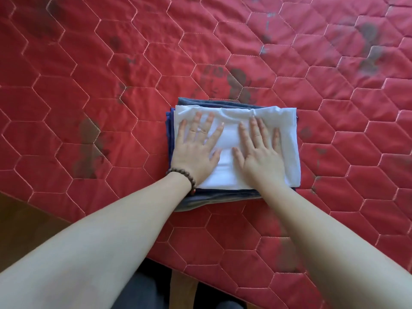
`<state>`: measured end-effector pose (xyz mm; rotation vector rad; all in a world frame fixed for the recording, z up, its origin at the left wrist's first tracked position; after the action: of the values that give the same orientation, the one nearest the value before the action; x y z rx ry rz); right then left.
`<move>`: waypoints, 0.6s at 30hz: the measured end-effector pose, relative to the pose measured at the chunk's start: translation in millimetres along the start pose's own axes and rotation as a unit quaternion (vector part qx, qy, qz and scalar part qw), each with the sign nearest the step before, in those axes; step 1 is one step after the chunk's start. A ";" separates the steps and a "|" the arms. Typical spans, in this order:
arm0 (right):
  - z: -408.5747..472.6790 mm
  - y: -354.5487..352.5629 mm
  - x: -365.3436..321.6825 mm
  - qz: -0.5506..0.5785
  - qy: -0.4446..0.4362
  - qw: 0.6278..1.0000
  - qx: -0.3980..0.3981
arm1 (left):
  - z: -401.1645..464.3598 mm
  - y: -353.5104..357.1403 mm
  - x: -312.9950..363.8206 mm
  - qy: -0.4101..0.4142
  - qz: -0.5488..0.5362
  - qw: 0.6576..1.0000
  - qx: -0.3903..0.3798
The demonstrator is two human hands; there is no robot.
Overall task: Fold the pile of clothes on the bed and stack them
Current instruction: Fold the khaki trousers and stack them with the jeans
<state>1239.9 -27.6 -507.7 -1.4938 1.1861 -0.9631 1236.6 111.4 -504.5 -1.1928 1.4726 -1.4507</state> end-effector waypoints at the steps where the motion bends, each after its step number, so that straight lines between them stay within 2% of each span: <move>1: -1.8 -2.7 15.4 -0.008 0.015 1.000 0.003 | -1.4 1.8 -1.3 -0.007 0.001 1.000 -0.006; 6: -7.2 1.4 41.1 0.008 0.023 1.000 -0.005 | -7.8 2.5 -16.0 -0.104 -0.040 0.994 0.002; 13: 2.6 9.7 47.2 0.100 0.009 0.995 0.015 | -0.3 17.4 -21.4 -0.112 -0.101 0.988 -0.015; 18: -3.2 2.7 57.0 0.133 0.055 0.988 0.052 | -10.4 6.1 -30.7 -0.121 -0.177 0.976 0.048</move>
<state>1248.4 -84.0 -508.7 -1.1769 1.3549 -0.9189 1235.1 143.3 -512.8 -1.5665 1.0504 -1.5212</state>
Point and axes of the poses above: each hand's wrist, its own z-axis towards the middle knuckle, its own y-axis out of the palm, x = y × z, the point moved 10 cm from there along z, towards the middle knuckle, and after that the axes turned 2 degrees about -z, right-handed, at the moved point
